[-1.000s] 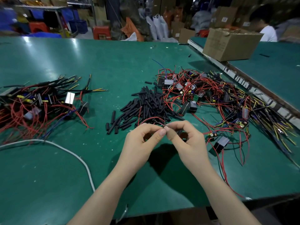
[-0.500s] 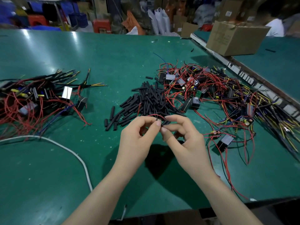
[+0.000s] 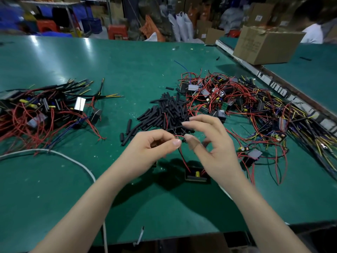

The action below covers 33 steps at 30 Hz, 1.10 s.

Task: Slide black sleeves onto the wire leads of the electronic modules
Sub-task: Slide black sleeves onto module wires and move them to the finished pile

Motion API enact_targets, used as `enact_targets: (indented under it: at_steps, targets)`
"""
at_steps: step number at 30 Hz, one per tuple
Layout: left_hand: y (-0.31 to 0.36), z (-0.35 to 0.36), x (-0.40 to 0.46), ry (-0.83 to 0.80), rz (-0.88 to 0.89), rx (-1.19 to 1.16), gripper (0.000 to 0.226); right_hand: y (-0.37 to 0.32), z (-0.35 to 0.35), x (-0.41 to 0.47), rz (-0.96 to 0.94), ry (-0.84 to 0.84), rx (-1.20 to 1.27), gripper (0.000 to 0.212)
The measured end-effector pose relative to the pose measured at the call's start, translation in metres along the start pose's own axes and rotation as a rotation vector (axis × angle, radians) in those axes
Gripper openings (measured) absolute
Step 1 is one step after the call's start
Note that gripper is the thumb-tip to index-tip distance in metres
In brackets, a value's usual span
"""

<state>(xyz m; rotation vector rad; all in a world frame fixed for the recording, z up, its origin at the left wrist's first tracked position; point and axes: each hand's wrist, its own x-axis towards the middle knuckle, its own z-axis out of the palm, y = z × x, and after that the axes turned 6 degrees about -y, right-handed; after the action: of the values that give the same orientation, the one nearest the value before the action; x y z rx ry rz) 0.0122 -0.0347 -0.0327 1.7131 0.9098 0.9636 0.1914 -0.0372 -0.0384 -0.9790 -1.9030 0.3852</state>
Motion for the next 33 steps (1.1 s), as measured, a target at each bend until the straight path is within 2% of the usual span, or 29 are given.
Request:
enact_targets:
  at_steps: [2, 5, 11, 14, 16, 20, 24, 26, 30, 33]
  targets:
    - [-0.001, -0.007, 0.0, -0.085, -0.001, -0.001, 0.014, -0.001, -0.006, 0.011, -0.056, -0.094, -0.106, 0.027]
    - [-0.004, -0.011, 0.001, -0.11, -0.008, 0.019, 0.019, -0.002, -0.013, 0.029, -0.118, -0.23, -0.216, 0.026]
    - [-0.01, -0.019, -0.002, -0.131, -0.029, 0.002, 0.023, 0.005, -0.007, 0.036, -0.073, -0.442, -0.14, 0.026]
    - [-0.008, -0.021, -0.003, -0.175, -0.027, -0.048, 0.016, 0.011, -0.001, 0.035, -0.052, -0.439, -0.06, 0.019]
    - [-0.007, -0.022, -0.002, -0.187, -0.043, -0.052, 0.016, 0.013, 0.005, 0.034, -0.036, -0.427, -0.029, 0.022]
    - [-0.007, -0.021, 0.0, -0.13, -0.056, -0.068, 0.015, 0.015, 0.008, 0.035, 0.04, -0.438, 0.025, 0.015]
    - [-0.008, -0.014, 0.002, -0.084, -0.031, -0.081, 0.012, 0.012, 0.005, 0.04, 0.299, -0.521, 0.13, 0.038]
    - [-0.009, -0.01, 0.002, -0.068, -0.029, -0.08, 0.013, 0.01, 0.005, 0.04, 0.368, -0.525, 0.214, 0.04]
    - [-0.009, -0.007, 0.001, -0.031, 0.012, -0.098, 0.014, 0.009, -0.001, 0.037, 0.417, -0.465, 0.51, 0.036]
    - [-0.011, -0.011, -0.001, 0.01, 0.007, -0.147, 0.017, 0.013, -0.004, 0.03, 0.36, -0.337, 0.46, 0.02]
